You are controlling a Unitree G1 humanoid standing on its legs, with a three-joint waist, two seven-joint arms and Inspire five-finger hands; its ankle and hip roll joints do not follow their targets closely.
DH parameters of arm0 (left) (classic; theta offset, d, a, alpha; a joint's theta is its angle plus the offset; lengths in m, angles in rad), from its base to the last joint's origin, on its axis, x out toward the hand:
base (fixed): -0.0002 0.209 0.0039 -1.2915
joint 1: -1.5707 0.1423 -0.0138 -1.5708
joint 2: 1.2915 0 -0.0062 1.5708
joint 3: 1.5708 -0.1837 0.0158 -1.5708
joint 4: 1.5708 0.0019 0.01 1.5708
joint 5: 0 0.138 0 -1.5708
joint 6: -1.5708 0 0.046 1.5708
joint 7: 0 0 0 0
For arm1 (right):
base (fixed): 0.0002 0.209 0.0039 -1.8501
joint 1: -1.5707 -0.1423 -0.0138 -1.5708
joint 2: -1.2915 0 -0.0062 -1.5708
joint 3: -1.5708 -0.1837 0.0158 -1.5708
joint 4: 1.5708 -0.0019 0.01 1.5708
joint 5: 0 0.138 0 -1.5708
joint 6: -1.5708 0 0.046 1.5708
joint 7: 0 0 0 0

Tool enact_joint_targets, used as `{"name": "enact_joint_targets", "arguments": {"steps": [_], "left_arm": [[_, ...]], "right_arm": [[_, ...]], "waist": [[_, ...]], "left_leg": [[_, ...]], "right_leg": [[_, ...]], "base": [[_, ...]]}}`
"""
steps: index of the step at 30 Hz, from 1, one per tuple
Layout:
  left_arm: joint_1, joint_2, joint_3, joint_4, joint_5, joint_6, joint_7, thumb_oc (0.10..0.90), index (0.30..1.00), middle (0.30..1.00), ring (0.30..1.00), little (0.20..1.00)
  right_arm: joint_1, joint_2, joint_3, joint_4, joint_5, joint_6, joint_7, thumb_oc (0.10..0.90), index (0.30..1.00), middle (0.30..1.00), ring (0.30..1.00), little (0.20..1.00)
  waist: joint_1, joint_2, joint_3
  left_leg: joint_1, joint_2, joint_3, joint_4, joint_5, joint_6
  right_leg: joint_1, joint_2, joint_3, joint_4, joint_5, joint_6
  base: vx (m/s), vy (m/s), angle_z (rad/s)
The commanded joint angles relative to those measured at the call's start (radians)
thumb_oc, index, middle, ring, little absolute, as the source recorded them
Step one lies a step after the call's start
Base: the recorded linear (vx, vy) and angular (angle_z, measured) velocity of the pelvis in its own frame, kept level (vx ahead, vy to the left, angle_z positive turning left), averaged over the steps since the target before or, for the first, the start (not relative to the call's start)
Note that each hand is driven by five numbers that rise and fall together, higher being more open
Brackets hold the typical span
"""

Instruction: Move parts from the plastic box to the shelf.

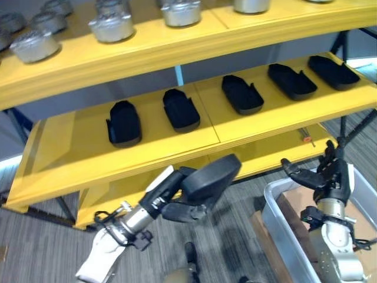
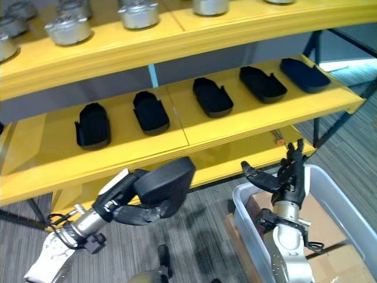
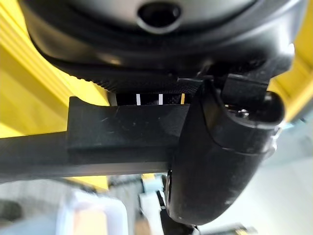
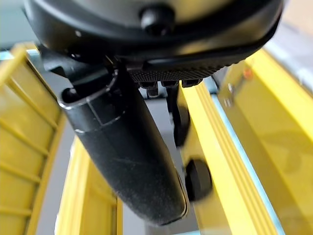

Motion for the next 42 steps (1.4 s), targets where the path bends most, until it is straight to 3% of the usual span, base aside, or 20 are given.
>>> {"name": "enact_joint_targets", "arguments": {"steps": [1, 4, 5, 6, 7, 11, 16, 17, 18, 19, 22, 24, 26, 29, 33, 35, 37, 39, 40, 42], "left_arm": [[-0.076, -0.021, 0.131, -0.124, -0.096, -0.125, 0.056, 0.4, 0.3, 0.3, 0.3, 0.3], [-0.046, -0.03, 0.192, -0.118, -0.078, -0.097, 0.042, 0.4, 0.3, 0.3, 0.3, 0.3], [-0.041, -0.03, 0.201, -0.112, -0.077, -0.098, 0.04, 0.4, 0.3, 0.3, 0.3, 0.3], [-0.033, -0.017, 0.22, -0.095, -0.079, -0.098, 0.035, 0.4, 0.3, 0.3, 0.3, 0.3], [-0.032, -0.015, 0.222, -0.092, -0.083, -0.099, 0.031, 0.4, 0.3, 0.3, 0.3, 0.3], [-0.01, 0.029, 0.248, -0.072, -0.145, -0.101, -0.089, 0.4, 0.3, 0.3, 0.3, 0.3], [-0.019, 0.059, 0.257, -0.061, -0.184, -0.095, -0.148, 0.4, 0.3, 0.3, 0.3, 0.3], [-0.008, 0.053, 0.264, -0.057, -0.187, -0.099, -0.171, 0.4, 0.3, 0.3, 0.3, 0.3], [0.002, 0.048, 0.266, -0.059, -0.175, -0.105, -0.176, 0.4, 0.3, 0.3, 0.3, 0.3], [0.007, 0.047, 0.267, -0.06, -0.172, -0.109, -0.179, 0.4, 0.3, 0.3, 0.3, 0.3], [-0.016, 0.053, 0.242, -0.07, -0.183, -0.087, -0.204, 0.4, 0.3, 0.3, 0.3, 0.3], [-0.042, 0.051, 0.218, -0.071, -0.191, -0.07, -0.214, 0.4, 0.3, 0.3, 0.3, 0.3], [-0.114, 0.036, 0.144, -0.057, -0.142, -0.036, -0.162, 0.4, 0.3, 0.3, 0.3, 0.3], [-0.165, 0.028, 0.095, -0.017, -0.108, -0.042, -0.141, 0.4, 0.3, 0.3, 0.3, 0.3], [-0.15, 0.008, 0.089, -0.048, -0.108, -0.03, -0.156, 0.4, 0.3, 0.3, 0.3, 0.3], [-0.157, 0.011, 0.082, -0.055, -0.103, -0.029, -0.163, 0.4, 0.3, 0.3, 0.3, 0.3], [-0.165, 0.009, 0.073, -0.064, -0.111, -0.021, -0.159, 0.4, 0.3, 0.3, 0.3, 0.3], [-0.162, 0.007, 0.076, -0.071, -0.118, -0.02, -0.152, 0.4, 0.3, 0.3, 0.3, 0.3], [-0.157, 0.007, 0.083, -0.077, -0.125, -0.022, -0.142, 0.4, 0.3, 0.3, 0.3, 0.3], [-0.149, 0.006, 0.096, -0.08, -0.123, -0.032, -0.143, 0.4, 0.3, 0.3, 0.3, 0.3]], "right_arm": [[-0.127, -0.045, -0.067, -0.061, -0.028, -0.101, 0.011, 0.9, 1.0, 1.0, 1.0, 1.0], [-0.139, -0.062, -0.098, -0.045, 0.033, -0.089, 0.106, 0.9, 1.0, 1.0, 1.0, 1.0], [-0.141, -0.065, -0.096, -0.046, 0.047, -0.085, 0.124, 0.9, 1.0, 1.0, 1.0, 1.0], [-0.141, -0.071, -0.091, -0.047, 0.082, -0.072, 0.16, 0.9, 1.0, 1.0, 1.0, 1.0], [-0.14, -0.071, -0.09, -0.046, 0.086, -0.071, 0.166, 0.9, 1.0, 1.0, 1.0, 1.0], [-0.08, -0.022, -0.107, -0.045, 0.209, -0.096, 0.295, 0.9, 1.0, 1.0, 1.0, 1.0], [-0.051, 0.001, -0.114, -0.072, 0.24, -0.128, 0.326, 0.9, 1.0, 1.0, 1.0, 1.0], [-0.056, 0.034, -0.098, -0.085, 0.264, -0.143, 0.376, 0.9, 1.0, 1.0, 1.0, 1.0], [-0.056, 0.044, -0.092, -0.096, 0.264, -0.148, 0.389, 0.9, 1.0, 1.0, 1.0, 1.0], [-0.055, 0.047, -0.089, -0.1, 0.264, -0.151, 0.396, 0.9, 1.0, 1.0, 1.0, 1.0], [-0.044, 0.046, -0.05, -0.129, 0.257, -0.182, 0.385, 0.9, 1.0, 1.0, 1.0, 1.0], [-0.051, 0.045, -0.034, -0.123, 0.259, -0.208, 0.402, 0.9, 1.0, 1.0, 1.0, 1.0], [-0.082, 0.033, -0.005, -0.09, 0.263, -0.246, 0.425, 0.9, 1.0, 1.0, 1.0, 1.0], [-0.088, 0.027, -0.009, -0.08, 0.298, -0.241, 0.48, 0.9, 1.0, 1.0, 1.0, 1.0], [-0.105, 0.014, -0.007, -0.091, 0.288, -0.23, 0.505, 0.9, 1.0, 1.0, 1.0, 1.0], [-0.102, 0.009, -0.009, -0.087, 0.287, -0.228, 0.503, 0.9, 1.0, 1.0, 1.0, 1.0], [-0.095, 0.01, -0.013, -0.089, 0.268, -0.228, 0.52, 0.9, 1.0, 1.0, 1.0, 1.0], [-0.079, 0.008, -0.023, -0.105, 0.268, -0.216, 0.521, 0.9, 1.0, 1.0, 1.0, 1.0], [-0.07, -0.008, -0.045, -0.114, 0.283, -0.206, 0.52, 0.9, 1.0, 1.0, 1.0, 1.0], [-0.069, -0.031, -0.073, -0.109, 0.301, -0.203, 0.519, 0.9, 1.0, 1.0, 1.0, 1.0]], "waist": [[-0.007, -0.036, -0.038], [0.005, -0.029, -0.046], [0.007, -0.026, -0.046], [0.006, -0.018, -0.047], [0.006, -0.018, -0.047], [0.001, -0.015, -0.062], [0.011, -0.029, -0.068], [0.027, -0.033, -0.063], [0.034, -0.034, -0.062], [0.037, -0.034, -0.062], [0.028, -0.035, -0.056], [0.021, -0.039, -0.058], [-0.014, -0.049, -0.049], [-0.041, -0.05, -0.055], [-0.037, -0.048, -0.048], [-0.047, -0.05, -0.028], [-0.069, -0.044, -0.026], [-0.084, -0.035, -0.034], [-0.091, -0.028, -0.046], [-0.092, -0.026, -0.058]], "left_leg": [[0.086, 0.04, -0.109, -0.048, -0.056, -0.05], [0.089, 0.147, -0.195, -0.072, 0.054, -0.092], [0.088, 0.149, -0.209, -0.07, 0.053, -0.094], [0.105, 0.139, -0.212, -0.08, 0.01, -0.094], [0.109, 0.137, -0.209, -0.084, 0.004, -0.093], [0.155, 0.086, -0.152, -0.163, -0.021, -0.074], [0.154, 0.027, -0.144, -0.179, -0.041, -0.037], [0.165, 0.01, -0.097, -0.181, -0.052, -0.019], [0.165, 0.008, -0.077, -0.181, -0.053, -0.013], [0.164, 0.008, -0.07, -0.18, -0.053, -0.01], [0.153, -0.004, -0.08, -0.179, -0.053, 0.013], [0.143, -0.011, -0.081, -0.18, -0.05, 0.011], [0.133, -0.049, -0.125, -0.147, -0.059, 0.01], [0.099, -0.077, -0.15, -0.102, -0.075, 0.011], [0.038, -0.12, -0.119, 0.062, -0.141, 0.006], [-0.031, -0.075, -0.079, 0.216, -0.096, -0.034], [-0.037, -0.003, -0.047, 0.231, -0.064, -0.061], [0.009, 0.036, -0.057, 0.153, -0.04, -0.066], [0.067, 0.064, -0.102, 0.018, -0.026, -0.067], [0.104, 0.111, -0.149, -0.068, 0.017, -0.083]], "right_leg": [[-0.073, 0.058, 0.05, -0.016, 0.101, -0.022], [-0.064, 0.047, 0.086, -0.006, 0.086, -0.031], [-0.066, 0.041, 0.094, -0.003, 0.085, -0.029], [-0.07, 0.019, 0.1, 0.003, 0.087, -0.015], [-0.069, 0.015, 0.1, 0.004, 0.088, -0.012], [-0.05, -0.069, 0.053, -0.034, 0.146, 0.067], [-0.053, -0.121, 0.021, -0.041, 0.201, 0.098], [-0.075, -0.146, -0.033, 0.015, 0.241, 0.108], [-0.08, -0.145, -0.05, 0.039, 0.235, 0.108], [-0.08, -0.14, -0.056, 0.048, 0.225, 0.105], [-0.107, -0.048, -0.029, 0.122, 0.144, 0.076], [-0.105, 0.049, -0.025, 0.11, 0.073, 0.031], [-0.107, 0.127, 0.081, 0.039, 0.087, -0.001], [-0.104, 0.148, 0.138, -0.011, 0.11, -0.021], [-0.082, 0.117, 0.144, -0.069, 0.142, -0.018], [-0.065, 0.097, 0.129, -0.085, 0.15, -0.029], [-0.066, 0.081, 0.122, -0.087, 0.154, -0.027], [-0.07, 0.071, 0.135, -0.084, 0.152, -0.02], [-0.072, 0.065, 0.164, -0.078, 0.145, -0.013], [-0.075, 0.062, 0.191, -0.071, 0.137, -0.01]], "base": [[0.03, 0.25, -0.1], [0.02, 0.343, -0.25], [-0.02, 0.507, -0.57], [-0.02, 0.38, -0.43], [-0.03, 0.539, -0.25], [-0.03, 0.516, -0.03], [-0.03, 0.306, 0.26], [-0.05, 0.355, 0.1], [-0.05, 0.312, -0.13], [-0.03, 0.151, -0.36], [-0.01, 0.088, -0.2], [0.03, 0.015, 0.27], [0.04, -0.031, 0.26], [0.02, -0.061, 0.59], [0.02, -0.005, 0.11], [-0.01, 0.064, 0.19], [0.02, 0.217, 0.17], [0.1, 0.318, 0.27], [0.14, 0.383, -0.04], [0.12, 0.401, -0.18]]}}
